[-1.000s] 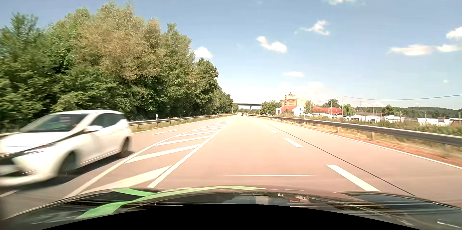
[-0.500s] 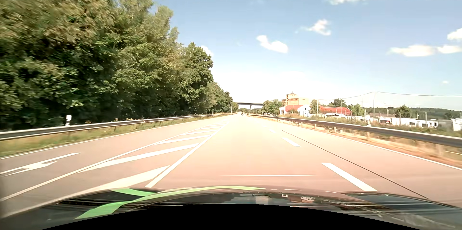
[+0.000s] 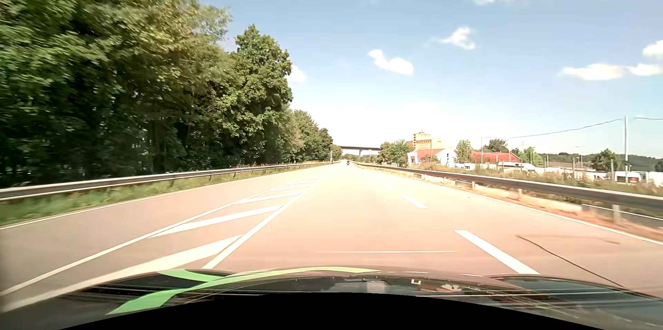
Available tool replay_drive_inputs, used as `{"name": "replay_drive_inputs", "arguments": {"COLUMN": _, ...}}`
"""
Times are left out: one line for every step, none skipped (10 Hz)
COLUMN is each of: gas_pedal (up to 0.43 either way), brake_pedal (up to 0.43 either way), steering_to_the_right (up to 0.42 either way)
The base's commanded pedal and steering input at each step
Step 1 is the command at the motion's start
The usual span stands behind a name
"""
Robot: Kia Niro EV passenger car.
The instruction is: Follow the waypoints while adhering to traffic rules and regulations
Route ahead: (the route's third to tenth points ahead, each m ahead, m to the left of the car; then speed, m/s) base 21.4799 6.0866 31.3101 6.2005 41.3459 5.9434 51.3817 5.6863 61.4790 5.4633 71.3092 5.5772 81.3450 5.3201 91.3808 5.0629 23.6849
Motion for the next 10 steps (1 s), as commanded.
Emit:
{"name": "replay_drive_inputs", "arguments": {"gas_pedal": 0.248, "brake_pedal": 0.000, "steering_to_the_right": 0.000}}
{"name": "replay_drive_inputs", "arguments": {"gas_pedal": 0.248, "brake_pedal": 0.000, "steering_to_the_right": 0.000}}
{"name": "replay_drive_inputs", "arguments": {"gas_pedal": 0.248, "brake_pedal": 0.000, "steering_to_the_right": 0.000}}
{"name": "replay_drive_inputs", "arguments": {"gas_pedal": 0.248, "brake_pedal": 0.000, "steering_to_the_right": -0.001}}
{"name": "replay_drive_inputs", "arguments": {"gas_pedal": 0.248, "brake_pedal": 0.000, "steering_to_the_right": 0.000}}
{"name": "replay_drive_inputs", "arguments": {"gas_pedal": 0.248, "brake_pedal": 0.000, "steering_to_the_right": 0.000}}
{"name": "replay_drive_inputs", "arguments": {"gas_pedal": 0.260, "brake_pedal": 0.000, "steering_to_the_right": 0.000}}
{"name": "replay_drive_inputs", "arguments": {"gas_pedal": 0.280, "brake_pedal": 0.000, "steering_to_the_right": 0.000}}
{"name": "replay_drive_inputs", "arguments": {"gas_pedal": 0.280, "brake_pedal": 0.000, "steering_to_the_right": -0.001}}
{"name": "replay_drive_inputs", "arguments": {"gas_pedal": 0.280, "brake_pedal": 0.000, "steering_to_the_right": 0.000}}
